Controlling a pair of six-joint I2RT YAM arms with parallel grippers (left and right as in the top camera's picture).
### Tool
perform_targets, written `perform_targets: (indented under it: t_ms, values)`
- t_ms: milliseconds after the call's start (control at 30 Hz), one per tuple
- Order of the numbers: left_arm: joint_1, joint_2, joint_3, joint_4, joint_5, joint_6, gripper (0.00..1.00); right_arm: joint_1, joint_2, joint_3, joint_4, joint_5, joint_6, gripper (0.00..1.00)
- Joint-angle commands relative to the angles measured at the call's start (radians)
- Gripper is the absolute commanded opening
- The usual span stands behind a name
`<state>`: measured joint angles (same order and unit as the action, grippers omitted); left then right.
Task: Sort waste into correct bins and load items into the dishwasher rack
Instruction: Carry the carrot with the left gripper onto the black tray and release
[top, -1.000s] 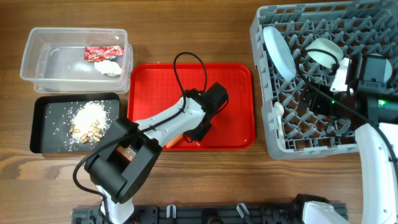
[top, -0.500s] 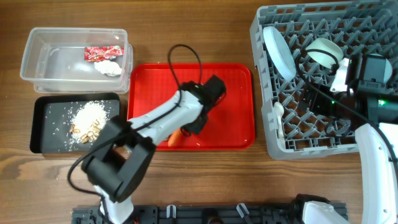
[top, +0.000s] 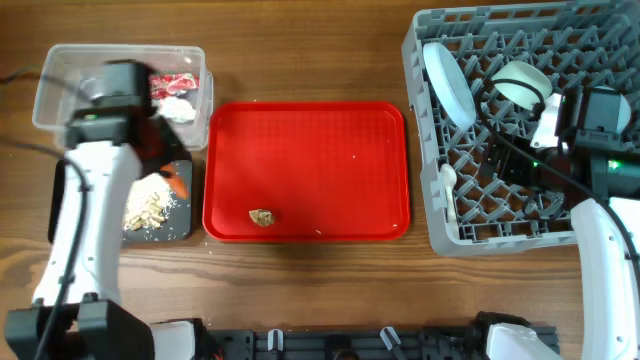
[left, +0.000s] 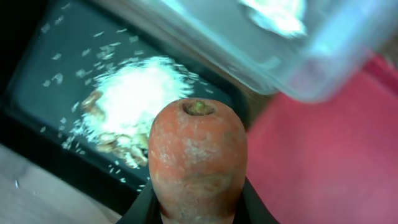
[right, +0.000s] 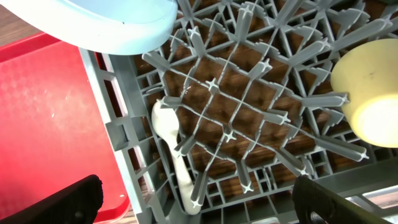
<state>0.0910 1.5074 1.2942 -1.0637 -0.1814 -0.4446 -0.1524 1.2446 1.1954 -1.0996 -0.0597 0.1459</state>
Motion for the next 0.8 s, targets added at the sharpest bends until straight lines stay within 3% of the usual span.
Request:
perform_targets:
  t_ms: [0, 300, 667, 767]
  values:
    - [0.187, 0.024, 0.012, 0.007, 0.062, -0.096, 0.04, -0.005, 0.006, 0.006, -0.001, -0.01, 0.011, 1.0]
    - [0.456, 0.078, -0.098, 0.194, 0.073, -0.125, 0.04, -0.005, 0.006, 0.006, -0.005, -0.01, 0.012, 1.0]
    - [0.475, 0.274, -0.162, 0.266, 0.034, -0.125, 0.09, -0.005, 0.006, 0.006, -0.005, -0.01, 0.012, 1.0]
    - [0.475, 0.311, -0.162, 0.269, 0.031, -0.125, 0.16, -0.005, 0.006, 0.006, -0.006, -0.01, 0.012, 1.0]
